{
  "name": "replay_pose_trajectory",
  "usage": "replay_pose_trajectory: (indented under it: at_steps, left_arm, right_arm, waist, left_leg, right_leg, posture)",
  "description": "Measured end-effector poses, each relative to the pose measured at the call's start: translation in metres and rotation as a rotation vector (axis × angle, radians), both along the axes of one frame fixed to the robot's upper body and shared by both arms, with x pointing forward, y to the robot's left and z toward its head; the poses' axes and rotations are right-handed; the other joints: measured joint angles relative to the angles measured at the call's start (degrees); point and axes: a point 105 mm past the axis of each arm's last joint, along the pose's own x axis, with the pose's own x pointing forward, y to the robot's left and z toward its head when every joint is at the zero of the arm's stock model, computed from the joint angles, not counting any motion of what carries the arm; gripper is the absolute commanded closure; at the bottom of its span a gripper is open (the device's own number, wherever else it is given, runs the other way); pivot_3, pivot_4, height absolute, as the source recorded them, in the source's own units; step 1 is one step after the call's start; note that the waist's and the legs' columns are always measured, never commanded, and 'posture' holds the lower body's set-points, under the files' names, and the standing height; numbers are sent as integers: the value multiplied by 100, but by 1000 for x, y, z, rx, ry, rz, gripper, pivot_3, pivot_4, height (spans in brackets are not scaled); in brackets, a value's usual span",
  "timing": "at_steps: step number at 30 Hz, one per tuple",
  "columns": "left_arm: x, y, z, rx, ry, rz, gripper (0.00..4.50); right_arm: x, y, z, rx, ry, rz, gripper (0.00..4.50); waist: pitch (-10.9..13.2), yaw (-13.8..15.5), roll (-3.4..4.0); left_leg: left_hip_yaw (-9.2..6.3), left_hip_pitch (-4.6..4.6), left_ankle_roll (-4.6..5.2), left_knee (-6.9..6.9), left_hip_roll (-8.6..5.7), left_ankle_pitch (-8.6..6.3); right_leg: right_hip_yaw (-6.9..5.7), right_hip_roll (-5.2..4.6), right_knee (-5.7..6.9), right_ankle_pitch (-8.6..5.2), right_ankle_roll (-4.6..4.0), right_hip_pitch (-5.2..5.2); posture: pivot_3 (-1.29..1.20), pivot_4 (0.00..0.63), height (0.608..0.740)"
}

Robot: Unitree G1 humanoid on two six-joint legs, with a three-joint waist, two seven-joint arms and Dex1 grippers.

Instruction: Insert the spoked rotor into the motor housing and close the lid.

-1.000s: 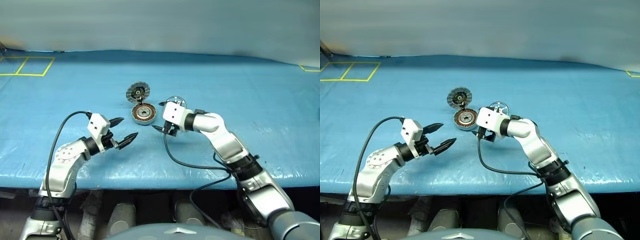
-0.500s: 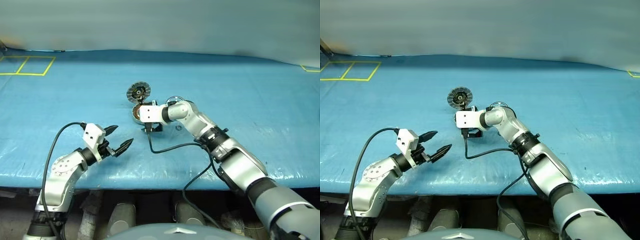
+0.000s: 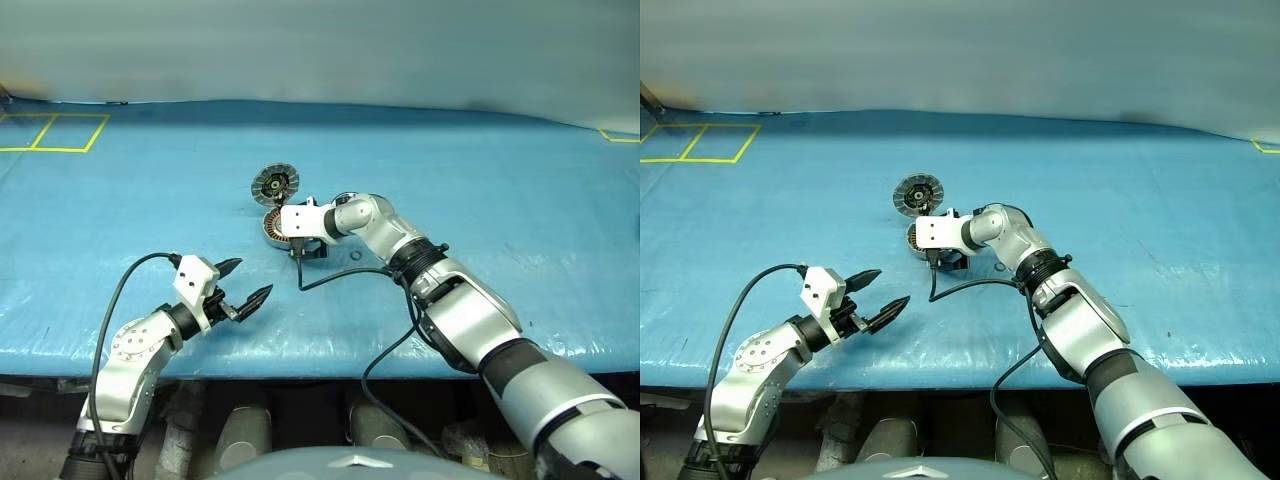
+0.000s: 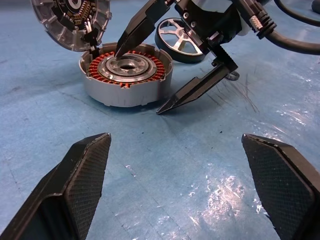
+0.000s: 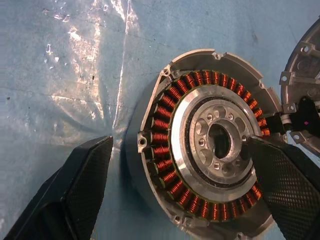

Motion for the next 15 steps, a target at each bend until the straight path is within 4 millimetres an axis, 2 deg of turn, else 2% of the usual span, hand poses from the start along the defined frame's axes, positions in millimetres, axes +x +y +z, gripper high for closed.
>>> replay_pose_trajectory:
  at_steps: [7, 15]
  left_arm:
    - [1, -5, 1, -8, -4, -17, 16]
    - [3, -8, 5, -9, -18, -41, 16]
  right_arm:
    - [-2, -4, -1, -19, -11, 19, 0]
    - [-8, 6, -2, 13, -39, 55, 0]
  waist:
    - [1, -59, 2]
    - [2, -128, 3]
  left_leg:
    - [0, 0, 0, -5, 0, 0]
    - [0, 3, 0, -5, 2, 0]
  right_leg:
    - [0, 0, 0, 0, 0, -2]
    - [1, 2, 5, 0, 0, -3]
  posture:
    - [0, 150, 740]
    - [0, 150, 740]
